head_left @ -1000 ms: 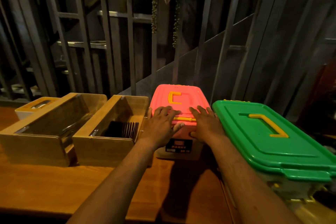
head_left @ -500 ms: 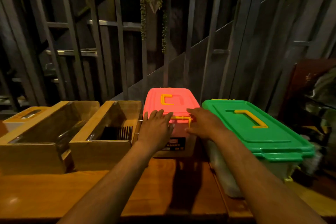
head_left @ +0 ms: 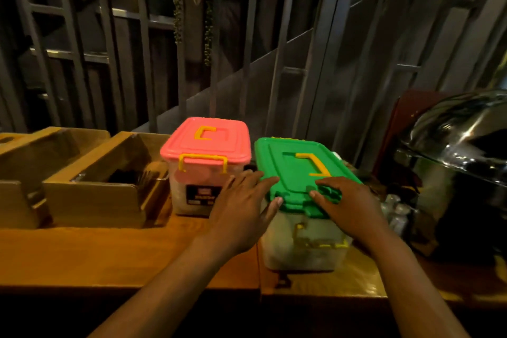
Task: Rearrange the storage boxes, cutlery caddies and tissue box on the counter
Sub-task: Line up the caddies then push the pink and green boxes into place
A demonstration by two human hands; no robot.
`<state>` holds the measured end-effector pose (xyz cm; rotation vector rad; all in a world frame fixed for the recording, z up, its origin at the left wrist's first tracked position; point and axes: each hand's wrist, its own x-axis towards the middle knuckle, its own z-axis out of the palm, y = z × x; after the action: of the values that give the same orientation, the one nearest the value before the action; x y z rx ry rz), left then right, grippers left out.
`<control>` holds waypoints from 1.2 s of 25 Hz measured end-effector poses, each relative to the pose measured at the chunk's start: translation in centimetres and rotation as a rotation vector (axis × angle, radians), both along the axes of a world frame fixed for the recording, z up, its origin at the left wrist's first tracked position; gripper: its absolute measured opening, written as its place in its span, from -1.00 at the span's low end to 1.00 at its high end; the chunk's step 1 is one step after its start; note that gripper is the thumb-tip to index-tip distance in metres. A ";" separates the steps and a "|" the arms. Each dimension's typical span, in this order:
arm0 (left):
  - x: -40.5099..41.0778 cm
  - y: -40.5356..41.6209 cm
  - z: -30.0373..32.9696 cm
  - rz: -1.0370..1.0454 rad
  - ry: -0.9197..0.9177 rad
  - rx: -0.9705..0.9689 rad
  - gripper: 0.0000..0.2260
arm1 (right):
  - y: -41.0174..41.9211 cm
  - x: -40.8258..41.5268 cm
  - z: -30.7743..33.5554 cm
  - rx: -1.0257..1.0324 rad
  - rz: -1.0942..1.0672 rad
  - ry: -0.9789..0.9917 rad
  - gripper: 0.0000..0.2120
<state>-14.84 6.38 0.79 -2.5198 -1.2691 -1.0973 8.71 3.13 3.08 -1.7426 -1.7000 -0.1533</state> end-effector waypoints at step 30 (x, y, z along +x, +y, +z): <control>7.9 8.1 -2.5 0.224 0.183 0.008 -0.53 | 9.4 6.4 -2.5 -0.118 0.134 -0.245 -0.38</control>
<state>-6.89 14.51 -1.69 -2.3374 -1.4470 -0.8024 15.10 12.53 0.56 -1.7447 -2.0331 -0.2172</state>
